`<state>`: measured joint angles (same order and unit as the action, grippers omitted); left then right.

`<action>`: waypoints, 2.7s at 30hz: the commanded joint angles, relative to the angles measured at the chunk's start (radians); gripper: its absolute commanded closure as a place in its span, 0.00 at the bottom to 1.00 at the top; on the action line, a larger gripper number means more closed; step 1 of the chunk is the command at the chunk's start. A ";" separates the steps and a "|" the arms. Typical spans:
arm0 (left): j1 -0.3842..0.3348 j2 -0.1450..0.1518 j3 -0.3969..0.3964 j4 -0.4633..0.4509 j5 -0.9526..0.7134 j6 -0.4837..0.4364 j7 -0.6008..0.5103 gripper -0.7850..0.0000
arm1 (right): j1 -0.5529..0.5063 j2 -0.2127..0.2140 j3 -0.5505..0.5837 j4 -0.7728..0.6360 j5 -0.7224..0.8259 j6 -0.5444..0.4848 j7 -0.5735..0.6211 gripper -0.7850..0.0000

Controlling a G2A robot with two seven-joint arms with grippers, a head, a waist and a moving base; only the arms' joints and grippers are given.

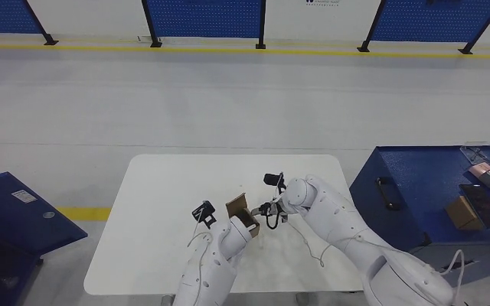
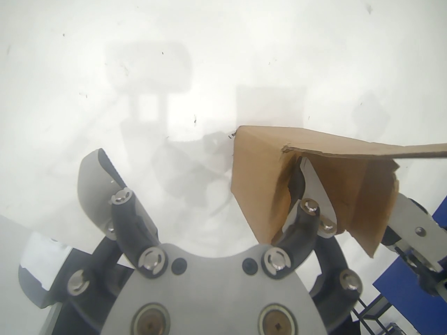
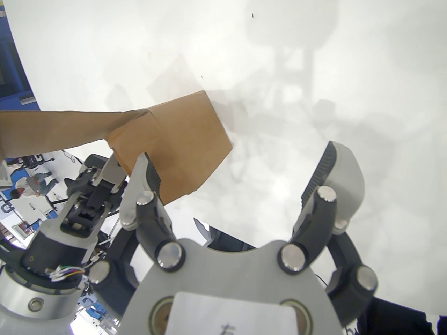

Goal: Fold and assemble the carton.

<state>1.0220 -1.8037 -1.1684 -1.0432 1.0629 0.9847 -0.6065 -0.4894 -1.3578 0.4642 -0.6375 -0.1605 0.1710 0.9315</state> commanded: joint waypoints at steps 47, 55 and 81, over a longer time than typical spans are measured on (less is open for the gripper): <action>0.219 0.060 -0.134 -0.525 -0.034 -0.113 -0.056 0.00 | 0.085 -0.076 0.107 0.197 -0.058 -0.087 0.033 0.00; 0.151 0.075 -0.192 -0.445 0.006 -0.096 -0.060 0.00 | 0.098 -0.006 0.167 0.288 -0.048 -0.363 0.222 0.00; 0.016 0.084 -0.108 -0.142 0.004 -0.188 -0.203 0.00 | -0.031 -0.024 0.103 0.048 -0.227 -0.128 0.180 0.00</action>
<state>1.0330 -1.7205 -1.2810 -1.1816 1.0659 0.8006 -0.8049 -0.5220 -1.3798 0.5685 -0.5921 -0.3841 0.0408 1.1139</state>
